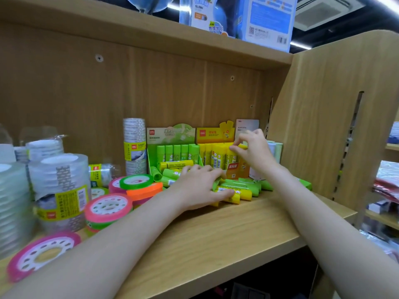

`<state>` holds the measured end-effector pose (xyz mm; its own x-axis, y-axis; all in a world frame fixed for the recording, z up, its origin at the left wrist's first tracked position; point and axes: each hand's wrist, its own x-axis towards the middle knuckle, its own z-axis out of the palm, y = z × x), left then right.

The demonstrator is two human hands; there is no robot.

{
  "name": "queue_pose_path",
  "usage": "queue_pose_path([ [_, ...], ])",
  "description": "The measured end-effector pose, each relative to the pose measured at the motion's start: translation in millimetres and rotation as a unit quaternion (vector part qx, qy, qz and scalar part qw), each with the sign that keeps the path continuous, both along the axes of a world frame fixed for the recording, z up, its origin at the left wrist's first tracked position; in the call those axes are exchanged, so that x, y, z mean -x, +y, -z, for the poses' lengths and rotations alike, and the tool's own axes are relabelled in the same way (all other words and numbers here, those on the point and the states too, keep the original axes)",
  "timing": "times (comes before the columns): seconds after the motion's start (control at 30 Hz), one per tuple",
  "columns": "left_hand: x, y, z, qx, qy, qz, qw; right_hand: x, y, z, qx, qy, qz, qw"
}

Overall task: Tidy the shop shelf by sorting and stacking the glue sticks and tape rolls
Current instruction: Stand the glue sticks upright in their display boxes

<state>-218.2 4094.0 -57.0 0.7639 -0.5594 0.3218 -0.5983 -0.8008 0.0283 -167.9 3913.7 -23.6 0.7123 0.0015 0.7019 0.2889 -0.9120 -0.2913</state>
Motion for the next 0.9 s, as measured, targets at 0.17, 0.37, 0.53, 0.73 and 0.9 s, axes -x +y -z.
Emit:
queue_pose_path([
  [0.17,0.3,0.0,1.2,0.016,0.003,-0.004,1.000,5.2,6.4,0.1,0.067,0.021,0.055,0.996],
  [0.37,-0.4,2.0,2.8,0.022,-0.038,-0.074,0.996,33.1,5.5,12.9,-0.030,-0.088,-0.045,0.995],
  [0.53,0.2,0.9,3.8,0.027,-0.017,-0.106,0.994,78.3,-0.4,28.5,-0.021,-0.028,-0.126,0.991],
  [0.73,-1.3,2.0,3.6,0.017,-0.009,-0.006,1.000,101.4,-15.5,45.8,0.097,0.088,-0.109,0.985],
  [0.9,-2.0,2.8,2.6,0.003,-0.003,0.011,1.000,101.8,-25.9,43.7,-0.035,0.082,-0.129,0.988],
])
